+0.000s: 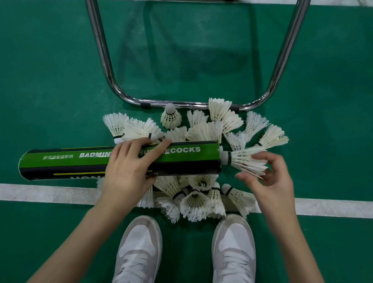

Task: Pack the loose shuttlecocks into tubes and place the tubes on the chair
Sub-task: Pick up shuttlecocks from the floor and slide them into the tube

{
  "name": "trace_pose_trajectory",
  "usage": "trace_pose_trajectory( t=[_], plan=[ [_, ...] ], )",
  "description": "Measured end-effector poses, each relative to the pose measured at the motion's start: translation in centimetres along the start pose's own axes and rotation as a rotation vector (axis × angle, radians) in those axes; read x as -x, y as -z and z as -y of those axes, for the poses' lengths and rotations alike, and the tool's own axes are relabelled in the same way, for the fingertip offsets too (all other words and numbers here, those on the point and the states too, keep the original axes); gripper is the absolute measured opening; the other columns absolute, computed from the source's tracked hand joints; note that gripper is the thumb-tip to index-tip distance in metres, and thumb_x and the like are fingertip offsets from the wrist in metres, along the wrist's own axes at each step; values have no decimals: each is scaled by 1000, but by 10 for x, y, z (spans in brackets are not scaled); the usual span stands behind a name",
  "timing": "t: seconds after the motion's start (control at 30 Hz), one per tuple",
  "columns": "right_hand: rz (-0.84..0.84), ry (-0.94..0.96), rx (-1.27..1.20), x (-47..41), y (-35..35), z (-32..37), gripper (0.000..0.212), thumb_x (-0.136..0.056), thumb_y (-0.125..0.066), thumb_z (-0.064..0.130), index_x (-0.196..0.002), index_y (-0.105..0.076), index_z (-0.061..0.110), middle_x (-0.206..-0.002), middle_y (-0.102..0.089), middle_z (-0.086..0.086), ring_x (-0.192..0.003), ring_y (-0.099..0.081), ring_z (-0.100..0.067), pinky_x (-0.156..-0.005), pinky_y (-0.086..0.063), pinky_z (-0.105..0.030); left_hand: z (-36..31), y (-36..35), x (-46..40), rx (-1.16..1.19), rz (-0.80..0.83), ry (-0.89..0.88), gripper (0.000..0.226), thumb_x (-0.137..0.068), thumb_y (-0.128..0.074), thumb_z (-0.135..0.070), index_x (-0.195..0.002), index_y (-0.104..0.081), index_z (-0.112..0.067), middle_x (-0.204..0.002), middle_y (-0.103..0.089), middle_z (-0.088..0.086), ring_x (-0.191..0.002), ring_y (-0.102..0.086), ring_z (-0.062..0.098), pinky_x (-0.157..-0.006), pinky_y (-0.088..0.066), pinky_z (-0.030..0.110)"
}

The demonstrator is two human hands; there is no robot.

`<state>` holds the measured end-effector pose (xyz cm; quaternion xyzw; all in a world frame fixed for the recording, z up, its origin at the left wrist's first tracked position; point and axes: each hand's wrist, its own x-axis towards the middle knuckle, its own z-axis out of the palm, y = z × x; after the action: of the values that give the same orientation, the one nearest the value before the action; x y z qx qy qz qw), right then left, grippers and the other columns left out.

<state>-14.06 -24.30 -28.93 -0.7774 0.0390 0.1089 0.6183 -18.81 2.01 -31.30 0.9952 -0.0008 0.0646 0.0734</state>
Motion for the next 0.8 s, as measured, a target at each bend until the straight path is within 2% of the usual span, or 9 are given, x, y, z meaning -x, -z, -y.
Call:
trace_pose_trajectory(
  t=[0.07, 0.1, 0.2, 0.33, 0.57, 0.8],
  plan=[
    [30, 3, 7, 2, -7, 5, 44, -67, -81, 15, -88, -54, 42, -97, -61, 18, -97, -60, -16, -88, -49, -36, -3, 1, 0, -3, -11, -13, 87, -56, -85, -14, -134, -48, -28, -112, -56, 12, -99, -52, 33, -91, -39, 47],
    [48, 0, 9, 4, -11, 7, 45, -66, -82, 17, -88, -53, 44, -98, -59, 18, -100, -58, -16, -92, -47, -38, -5, 2, 1, 1, -16, -17, 87, -56, -85, -14, -134, -49, -27, -112, -56, 12, -99, -52, 33, -91, -39, 46],
    [94, 0, 32, 7, -26, 10, 50, -64, -83, 23, -93, -50, 46, -100, -56, 21, -104, -56, -8, -97, -45, -38, -9, 3, 1, 12, -13, -25, 87, -57, -85, -15, -134, -48, -27, -113, -56, 13, -100, -52, 33, -90, -39, 46],
    [94, -3, 30, 10, -41, 11, 54, -61, -83, 29, -94, -45, 50, -107, -56, 11, -107, -57, -16, -96, -46, -43, -10, 6, 1, 17, -11, -18, 86, -57, -85, -15, -134, -49, -27, -113, -56, 13, -100, -52, 33, -90, -39, 45],
    [36, 7, 34, 11, -49, 13, 55, -68, -81, 15, -95, -40, 40, -104, -52, 13, -102, -56, -13, -93, -47, -37, -10, 7, 2, 18, -6, -21, 86, -58, -84, -14, -135, -48, -27, -114, -56, 13, -101, -51, 33, -91, -38, 47],
    [20, -3, 17, 12, -49, 14, 54, -69, -80, 11, -94, -40, 39, -99, -50, 20, -97, -56, -8, -90, -47, -31, -11, 8, 2, 24, -7, -21, 86, -57, -84, -13, -134, -48, -28, -113, -56, 13, -100, -51, 33, -92, -37, 46]
  ],
)
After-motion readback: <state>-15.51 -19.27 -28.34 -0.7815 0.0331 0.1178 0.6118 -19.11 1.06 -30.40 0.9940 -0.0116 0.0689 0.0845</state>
